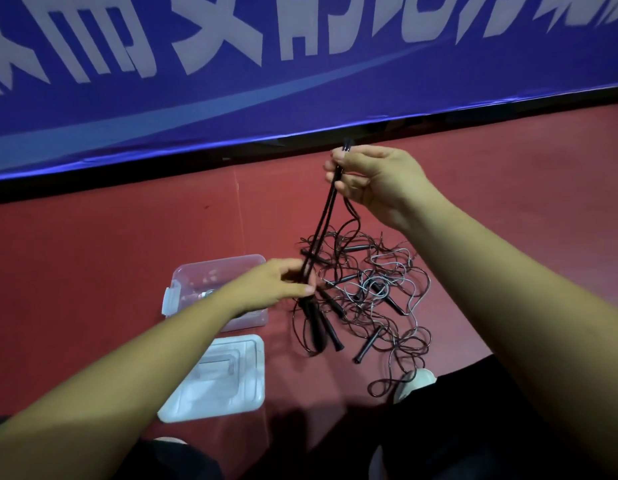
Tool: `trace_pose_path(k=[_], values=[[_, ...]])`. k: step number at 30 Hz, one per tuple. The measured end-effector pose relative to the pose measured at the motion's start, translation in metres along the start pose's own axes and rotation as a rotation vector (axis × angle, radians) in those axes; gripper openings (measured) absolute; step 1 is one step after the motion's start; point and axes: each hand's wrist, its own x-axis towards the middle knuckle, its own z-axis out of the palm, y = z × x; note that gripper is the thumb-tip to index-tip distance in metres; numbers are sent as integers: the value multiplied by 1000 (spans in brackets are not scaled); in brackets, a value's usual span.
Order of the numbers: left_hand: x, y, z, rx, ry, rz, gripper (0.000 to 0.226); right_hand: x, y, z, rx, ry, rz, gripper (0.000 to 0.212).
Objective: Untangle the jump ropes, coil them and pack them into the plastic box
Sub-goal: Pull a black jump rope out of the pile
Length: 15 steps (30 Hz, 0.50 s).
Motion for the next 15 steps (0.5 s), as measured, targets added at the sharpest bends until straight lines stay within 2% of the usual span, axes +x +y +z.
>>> trace_pose_path(k=[5, 9, 11, 13, 15], values=[[-4, -12, -14, 94, 15, -48, 4, 8, -3, -23, 62, 106, 18, 7], [-6, 5, -20, -70, 129, 5, 10, 12, 4, -39, -108, 238, 140, 42], [-8, 14, -23, -168, 173, 19, 16, 14, 11, -41, -219, 241, 246, 34], [-10, 19, -26, -138, 182, 48, 17, 14, 17, -35, -151, 212, 362, 9], [-14, 25, -28, -126, 198, 67, 16, 11, 18, -28, -89, 203, 391, 6]])
